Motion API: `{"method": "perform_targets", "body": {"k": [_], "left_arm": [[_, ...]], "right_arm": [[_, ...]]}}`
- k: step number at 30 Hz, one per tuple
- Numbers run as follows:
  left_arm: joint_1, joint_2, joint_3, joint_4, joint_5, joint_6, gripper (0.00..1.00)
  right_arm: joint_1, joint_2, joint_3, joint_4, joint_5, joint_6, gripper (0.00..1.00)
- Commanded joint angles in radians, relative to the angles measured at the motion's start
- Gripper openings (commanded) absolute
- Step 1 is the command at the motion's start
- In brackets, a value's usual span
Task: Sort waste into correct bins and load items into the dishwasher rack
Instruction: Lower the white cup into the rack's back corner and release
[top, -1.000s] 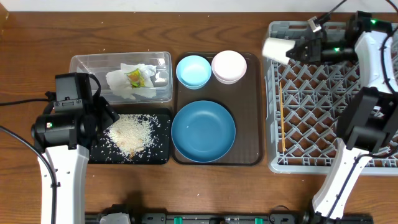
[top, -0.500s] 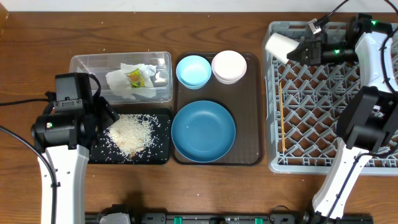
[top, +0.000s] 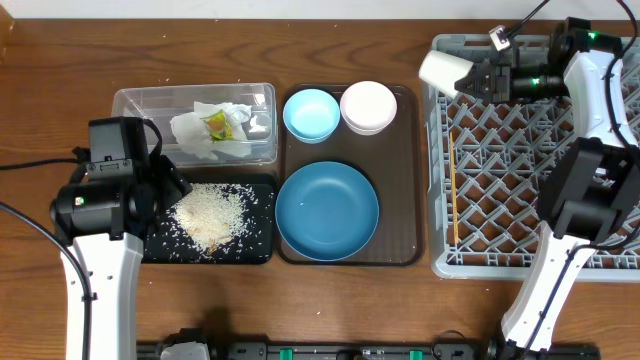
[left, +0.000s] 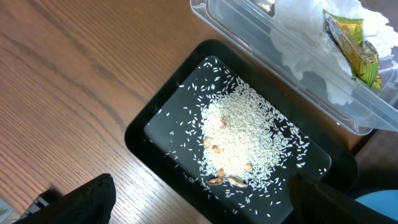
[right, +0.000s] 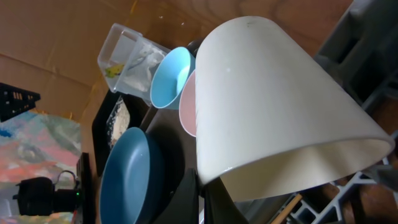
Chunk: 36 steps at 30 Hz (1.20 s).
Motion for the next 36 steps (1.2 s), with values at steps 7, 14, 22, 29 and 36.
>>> {"method": "perform_targets", "body": {"k": [7, 14, 22, 29, 36], "left_arm": [[0.005, -0.002, 0.02, -0.003, -0.015, -0.002, 0.91], [0.005, -0.002, 0.02, -0.003, -0.015, -0.002, 0.91], [0.005, -0.002, 0.02, -0.003, -0.015, -0.002, 0.91], [0.005, -0.002, 0.02, -0.003, -0.015, -0.002, 0.91], [0.005, -0.002, 0.02, -0.003, -0.015, -0.002, 0.91]], "right_arm": [[0.01, 0.025, -0.004, 0.013, -0.008, -0.067, 0.01], [0.01, 0.026, -0.004, 0.025, -0.009, -0.07, 0.01], [0.01, 0.071, -0.004, 0.031, -0.013, -0.078, 0.01], [-0.002, 0.089, -0.004, 0.027, -0.005, -0.078, 0.01], [-0.03, 0.089, -0.004, -0.022, 0.087, -0.078, 0.01]]}}
